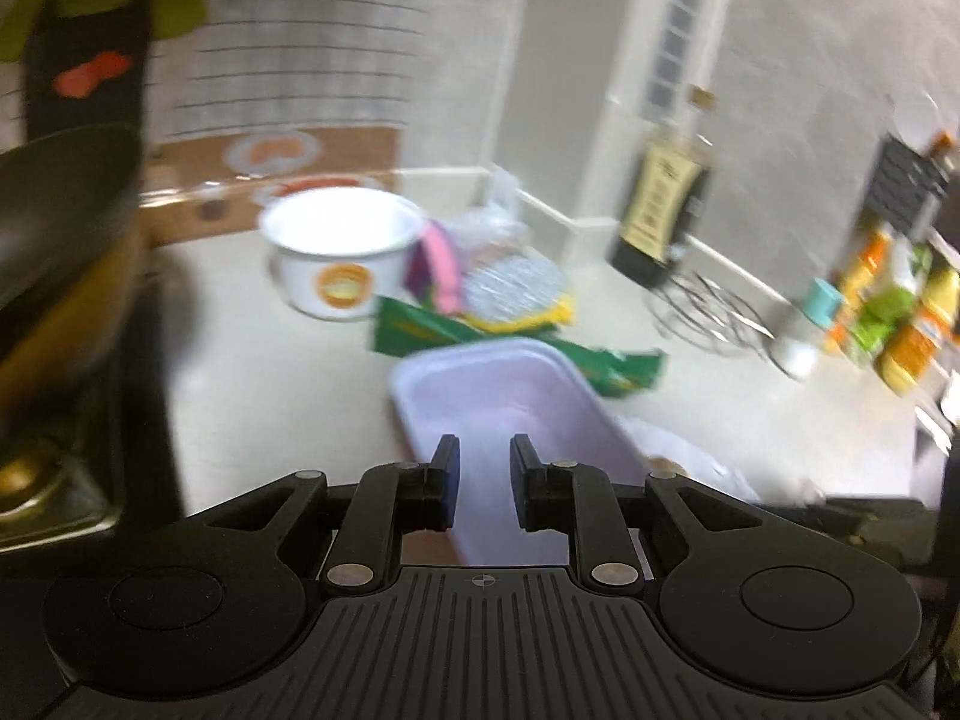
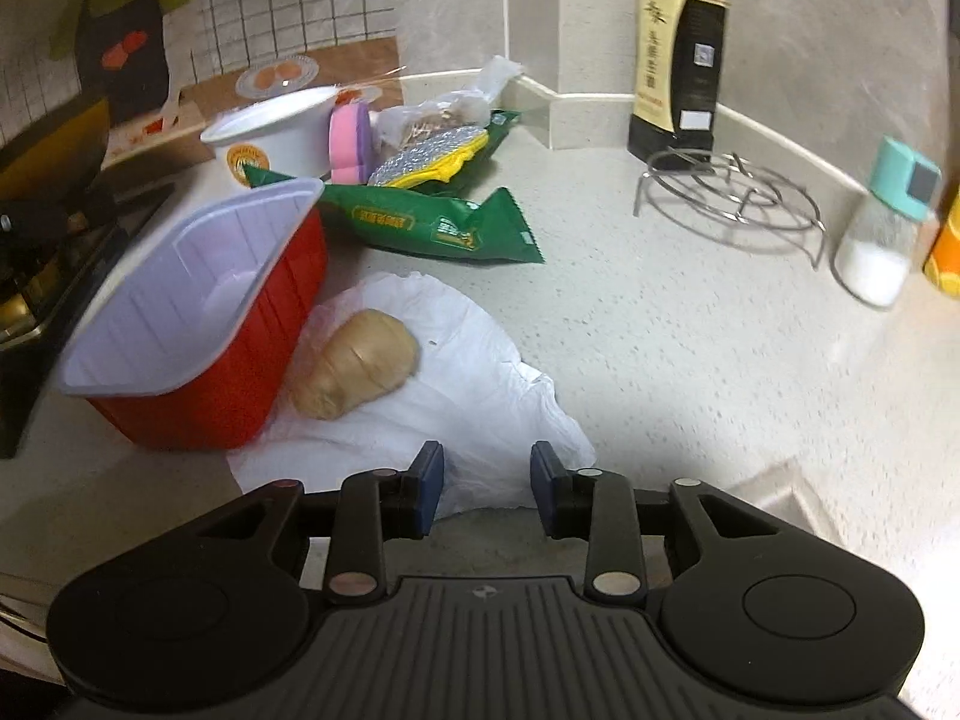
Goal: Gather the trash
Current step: 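Close the right tool on the ginger root on the paper towel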
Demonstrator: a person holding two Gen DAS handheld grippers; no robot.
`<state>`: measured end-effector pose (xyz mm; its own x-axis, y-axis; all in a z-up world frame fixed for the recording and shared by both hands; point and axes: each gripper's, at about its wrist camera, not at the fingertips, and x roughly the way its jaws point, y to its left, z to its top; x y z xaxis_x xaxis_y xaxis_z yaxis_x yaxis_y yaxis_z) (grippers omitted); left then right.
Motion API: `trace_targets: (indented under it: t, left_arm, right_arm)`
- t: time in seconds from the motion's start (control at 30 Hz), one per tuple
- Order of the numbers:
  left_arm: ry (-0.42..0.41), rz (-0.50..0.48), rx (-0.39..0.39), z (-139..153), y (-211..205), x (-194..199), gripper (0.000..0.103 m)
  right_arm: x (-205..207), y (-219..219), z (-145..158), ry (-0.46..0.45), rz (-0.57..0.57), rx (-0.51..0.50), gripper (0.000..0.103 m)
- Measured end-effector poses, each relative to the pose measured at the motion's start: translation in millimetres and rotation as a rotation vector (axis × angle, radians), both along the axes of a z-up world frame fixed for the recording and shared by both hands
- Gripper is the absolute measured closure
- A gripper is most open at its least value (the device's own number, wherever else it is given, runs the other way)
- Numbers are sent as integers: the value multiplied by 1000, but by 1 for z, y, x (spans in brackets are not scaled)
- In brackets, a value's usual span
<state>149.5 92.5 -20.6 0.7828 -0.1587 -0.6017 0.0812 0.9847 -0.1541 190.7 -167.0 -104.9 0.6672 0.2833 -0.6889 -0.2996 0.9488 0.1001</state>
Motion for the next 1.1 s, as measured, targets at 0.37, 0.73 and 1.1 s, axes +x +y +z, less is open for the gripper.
trace_targets:
  t: [0.37,0.73,1.1]
  left_arm:
    - [74,148,85,-23,5,7,81]
    - [109,116,82,-40,8,11,78]
    - [98,205,86,-34,54,6,80]
  right_arm:
    - [10,20,-4,10,80,71,16]
    - [18,24,-4,84,79,105,0]
    - [0,31,6,-14,54,56,10]
